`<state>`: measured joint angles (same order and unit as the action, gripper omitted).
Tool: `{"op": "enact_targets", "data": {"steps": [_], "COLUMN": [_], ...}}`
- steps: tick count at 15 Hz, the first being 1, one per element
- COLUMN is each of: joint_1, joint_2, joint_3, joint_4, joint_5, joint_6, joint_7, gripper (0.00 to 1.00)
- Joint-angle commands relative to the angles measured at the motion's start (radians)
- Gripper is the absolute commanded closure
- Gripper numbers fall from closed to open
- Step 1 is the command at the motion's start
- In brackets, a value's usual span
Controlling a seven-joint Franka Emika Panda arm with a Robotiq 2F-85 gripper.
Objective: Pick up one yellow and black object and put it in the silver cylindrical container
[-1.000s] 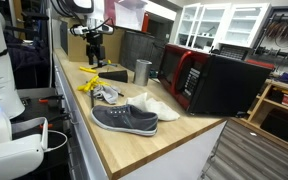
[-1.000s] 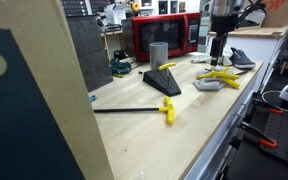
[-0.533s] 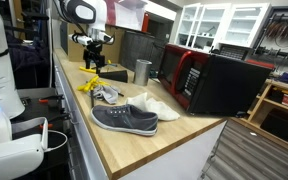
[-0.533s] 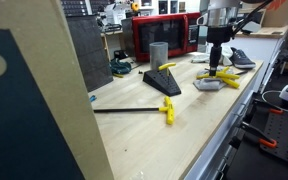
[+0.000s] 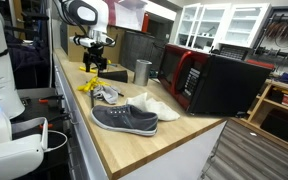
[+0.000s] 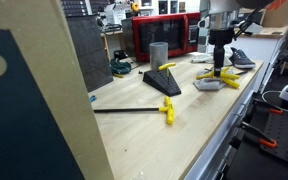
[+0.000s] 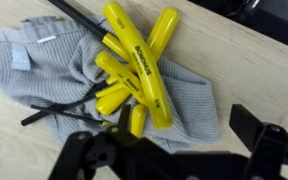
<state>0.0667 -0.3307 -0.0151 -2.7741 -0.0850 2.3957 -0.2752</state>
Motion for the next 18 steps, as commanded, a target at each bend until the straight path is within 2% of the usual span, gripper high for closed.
{"op": "enact_targets", "data": {"steps": [1, 3, 4, 6, 14, 16, 18], "joint_1": [0.012, 0.004, 0.003, 0.005, 0.019, 0.023, 0.025], "joint_2": [0.067, 0.102, 0.117, 0.128, 0.059, 0.050, 0.037], "joint_3": [-0.034, -0.038, -0.042, -0.042, -0.047, -0.048, -0.050], "joint_4": [0.001, 0.000, 0.001, 0.003, -0.013, -0.011, -0.003], "joint_5": [0.027, 0.020, 0.022, 0.024, 0.076, 0.095, 0.112], "joint_6": [0.020, 0.034, 0.046, 0.063, 0.034, 0.030, 0.014], "joint_7": [-0.105, -0.133, -0.148, -0.172, -0.238, -0.248, -0.243], "gripper": [0.00, 0.00, 0.20, 0.32, 0.95, 1.00, 1.00]}}
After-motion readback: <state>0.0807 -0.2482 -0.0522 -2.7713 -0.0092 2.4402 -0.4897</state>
